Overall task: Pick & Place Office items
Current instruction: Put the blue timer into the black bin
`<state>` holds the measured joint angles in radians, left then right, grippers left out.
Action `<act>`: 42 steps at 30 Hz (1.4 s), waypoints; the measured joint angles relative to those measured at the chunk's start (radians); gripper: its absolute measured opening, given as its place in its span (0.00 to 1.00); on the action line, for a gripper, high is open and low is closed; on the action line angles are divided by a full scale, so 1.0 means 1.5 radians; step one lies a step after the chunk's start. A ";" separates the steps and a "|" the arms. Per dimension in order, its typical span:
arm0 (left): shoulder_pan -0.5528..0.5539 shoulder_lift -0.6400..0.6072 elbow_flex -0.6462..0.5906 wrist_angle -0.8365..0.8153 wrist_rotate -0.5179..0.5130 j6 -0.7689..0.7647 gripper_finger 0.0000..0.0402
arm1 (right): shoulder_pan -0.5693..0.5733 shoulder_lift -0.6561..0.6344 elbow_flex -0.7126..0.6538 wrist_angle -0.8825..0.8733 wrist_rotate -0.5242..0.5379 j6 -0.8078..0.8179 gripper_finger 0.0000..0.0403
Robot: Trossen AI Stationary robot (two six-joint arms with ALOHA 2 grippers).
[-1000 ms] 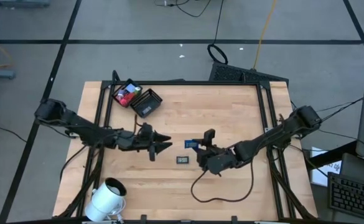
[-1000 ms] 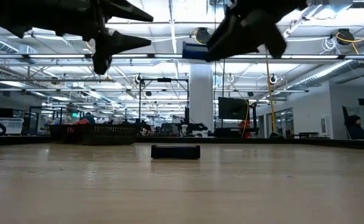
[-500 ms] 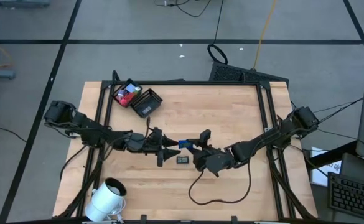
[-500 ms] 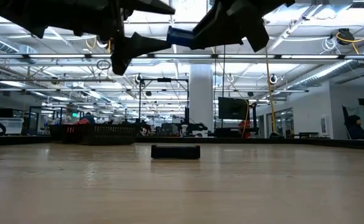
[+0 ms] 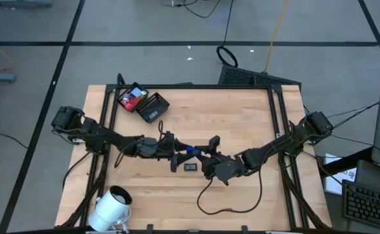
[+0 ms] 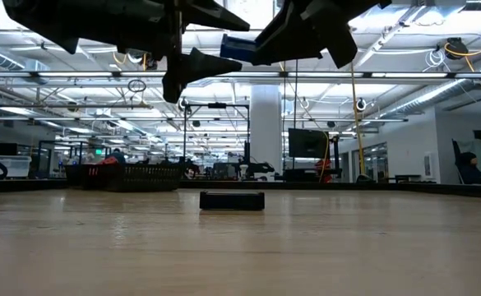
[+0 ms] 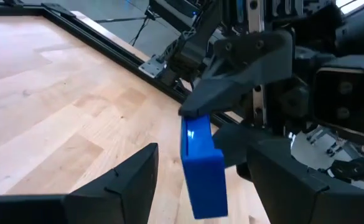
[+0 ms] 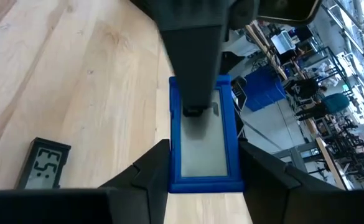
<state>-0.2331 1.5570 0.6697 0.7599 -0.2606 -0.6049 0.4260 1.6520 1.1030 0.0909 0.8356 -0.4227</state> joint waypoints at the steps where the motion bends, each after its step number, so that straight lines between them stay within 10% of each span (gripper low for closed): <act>1: 0.002 0.000 0.000 0.001 0.000 0.000 0.60 | 0.001 0.000 0.000 -0.002 0.000 0.001 0.37; 42: 0.003 -0.001 0.000 0.000 0.028 0.017 0.29 | 0.005 0.000 0.000 -0.003 0.003 0.012 0.37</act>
<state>-0.2283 1.5561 0.6697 0.7601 -0.2180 -0.5800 0.4339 1.6520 1.1030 0.0860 0.8406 -0.4049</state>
